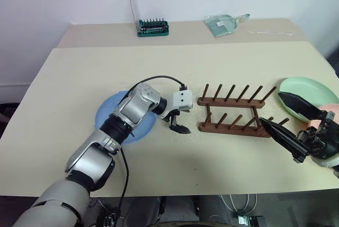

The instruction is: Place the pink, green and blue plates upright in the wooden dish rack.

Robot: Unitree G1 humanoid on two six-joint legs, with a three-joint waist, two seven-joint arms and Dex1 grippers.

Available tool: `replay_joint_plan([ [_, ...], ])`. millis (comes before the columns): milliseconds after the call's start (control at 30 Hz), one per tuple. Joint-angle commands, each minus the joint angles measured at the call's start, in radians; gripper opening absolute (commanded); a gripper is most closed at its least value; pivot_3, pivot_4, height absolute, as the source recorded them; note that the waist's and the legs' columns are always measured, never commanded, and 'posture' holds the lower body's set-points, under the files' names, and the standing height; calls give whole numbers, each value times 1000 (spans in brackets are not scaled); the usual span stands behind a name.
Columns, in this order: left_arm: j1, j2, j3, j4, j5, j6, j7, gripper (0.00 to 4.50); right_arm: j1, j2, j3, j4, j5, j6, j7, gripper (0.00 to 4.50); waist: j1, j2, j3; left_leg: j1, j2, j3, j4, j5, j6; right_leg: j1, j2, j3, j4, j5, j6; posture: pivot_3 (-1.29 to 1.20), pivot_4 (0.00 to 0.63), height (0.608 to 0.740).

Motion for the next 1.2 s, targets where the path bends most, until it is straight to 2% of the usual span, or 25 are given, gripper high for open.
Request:
replay_joint_plan([
  [33,-53,7,78,-16,-16,29,41,4450,-18,-13,20,-5,-14,-17,17,4500,0,0,0,0,0,0,0,0,0,0,0,0,0,0,0,0,150,740],
  [67,-56,11,112,-24,-57,62,21,4220,-3,-19,19,-7,15,8,26,4500,-1,0,0,0,0,0,0,0,0,0,0,0,0,0,0,0,150,740],
  [133,-52,32,196,-94,-210,181,-99,3646,24,-32,0,-2,31,27,54,3939,-2,0,0,0,0,0,0,0,0,-1,0,0,0,0,0,0,150,740],
  [167,-49,42,220,-124,-261,220,-141,3214,36,-38,-8,-1,32,29,68,3628,-4,0,0,0,0,0,0,0,0,-1,0,0,0,0,0,0,150,740],
  [267,-49,95,257,-207,-419,388,-263,1662,70,-57,-51,10,67,44,113,2137,-4,1,0,0,1,0,0,-1,0,-2,1,1,0,0,-1,0,150,740],
  [367,-43,188,239,-293,-538,552,-371,158,136,-78,-86,19,59,62,179,645,-4,1,0,0,1,0,0,0,0,-2,1,1,1,0,-1,0,150,740],
  [400,-28,201,211,-323,-539,558,-371,0,155,-82,-79,17,37,63,193,90,-4,1,0,0,1,0,0,-1,0,-1,2,1,1,0,-1,0,150,740],
  [533,34,136,115,-365,-462,468,-250,0,157,-86,9,56,-163,2,172,32,1,1,0,2,1,1,1,-1,-1,2,2,2,0,0,0,0,150,740],
  [633,58,85,75,-341,-444,451,-203,0,147,-97,49,88,-255,-14,166,32,-1,-1,1,1,1,1,2,-1,-1,2,2,3,0,-1,1,0,150,740],
  [800,102,55,1,-404,-426,386,-179,0,162,-104,86,91,-357,-35,166,32,-3,1,-1,0,3,2,0,-1,-3,-2,4,3,1,0,-1,0,150,740],
  [900,101,33,-27,-419,-428,412,-150,0,156,-97,105,85,-375,-22,151,32,0,0,0,0,3,3,0,-1,-3,-2,4,5,0,0,-1,0,150,740],
  [1100,108,-57,-126,-277,-169,132,95,0,144,-104,202,97,-562,-60,76,32,1,0,0,1,3,3,1,-1,-3,0,4,5,0,-1,1,0,150,740],
  [1200,129,-82,-159,-244,-114,36,119,0,126,-85,242,95,-597,-50,34,32,-2,0,0,1,3,4,0,-1,-3,-1,4,5,0,-1,0,0,150,740],
])
